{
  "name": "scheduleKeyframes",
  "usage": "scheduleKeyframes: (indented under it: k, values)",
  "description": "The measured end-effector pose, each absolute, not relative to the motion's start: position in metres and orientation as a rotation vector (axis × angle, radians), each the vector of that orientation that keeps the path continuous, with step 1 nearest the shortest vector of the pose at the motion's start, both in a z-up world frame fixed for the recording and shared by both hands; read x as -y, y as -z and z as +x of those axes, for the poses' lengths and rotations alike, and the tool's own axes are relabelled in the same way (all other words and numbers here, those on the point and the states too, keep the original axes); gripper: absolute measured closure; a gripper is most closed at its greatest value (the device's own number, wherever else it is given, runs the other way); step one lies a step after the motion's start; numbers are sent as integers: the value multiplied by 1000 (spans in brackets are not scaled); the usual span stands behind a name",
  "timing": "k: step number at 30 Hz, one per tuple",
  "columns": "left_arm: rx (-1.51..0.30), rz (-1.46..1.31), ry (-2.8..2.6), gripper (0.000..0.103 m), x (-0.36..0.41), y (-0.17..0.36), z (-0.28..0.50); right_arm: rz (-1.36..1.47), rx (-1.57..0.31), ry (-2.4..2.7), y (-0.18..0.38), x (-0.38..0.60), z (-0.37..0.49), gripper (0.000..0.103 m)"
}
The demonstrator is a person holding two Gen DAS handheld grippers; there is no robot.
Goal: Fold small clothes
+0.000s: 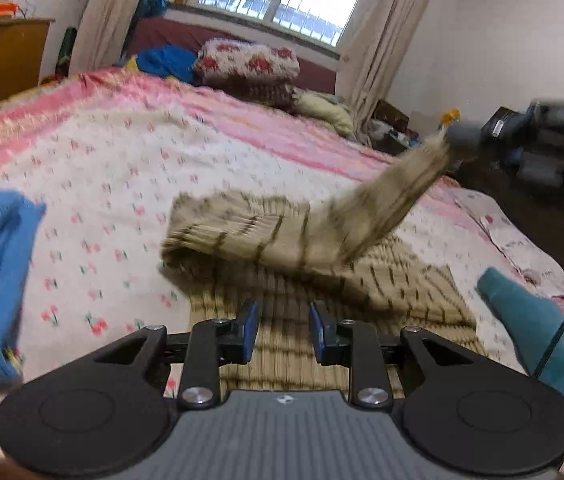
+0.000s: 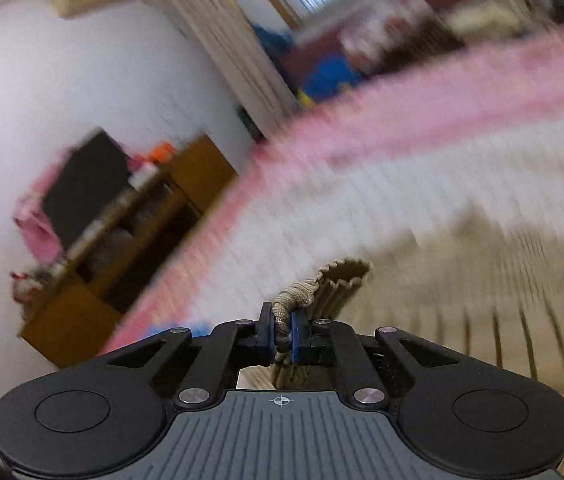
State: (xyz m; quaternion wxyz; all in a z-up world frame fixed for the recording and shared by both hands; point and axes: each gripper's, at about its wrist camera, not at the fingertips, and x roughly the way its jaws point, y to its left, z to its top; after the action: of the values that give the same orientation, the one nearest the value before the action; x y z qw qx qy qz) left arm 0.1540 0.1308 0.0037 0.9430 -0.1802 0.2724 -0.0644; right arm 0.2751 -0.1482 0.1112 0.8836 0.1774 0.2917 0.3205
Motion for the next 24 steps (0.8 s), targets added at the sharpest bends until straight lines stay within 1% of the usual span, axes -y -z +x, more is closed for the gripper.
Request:
scheduleKeyframes:
  k: [2,3,4,6,10,13,14,16,18,23,24]
  values:
    - [-539,-346,133,69,-129,-11,158,378,-534,-667,-132,162,272,95]
    - [-533,-337,138,65,-127,-13,161,385,-515,-653,-137,171,271,95]
    - [-528,-330,142,64,-125,-14,164,387,-507,-636,-138,179,270,95]
    - [-526,-317,156,63,-120,-14,171,378,-513,-576,-130,199,267,95]
    - [-575,-286,183,63,-104,-3,188,283,-610,-375,-72,235,275,95]
    - [-629,-245,201,63,-93,7,195,284,-772,-240,-6,260,295,95]
    - [-647,-229,207,63,-90,10,195,279,-803,-226,8,264,296,95]
    - [-672,-197,217,63,-86,15,194,290,-805,-227,22,268,291,94]
    - [-692,-179,217,63,-83,17,193,293,-782,-236,21,266,289,91]
    - [-700,-154,205,63,-83,14,185,197,-713,-247,1,259,284,90]
    - [-701,-153,199,63,-85,13,181,173,-696,-251,-1,255,282,88]
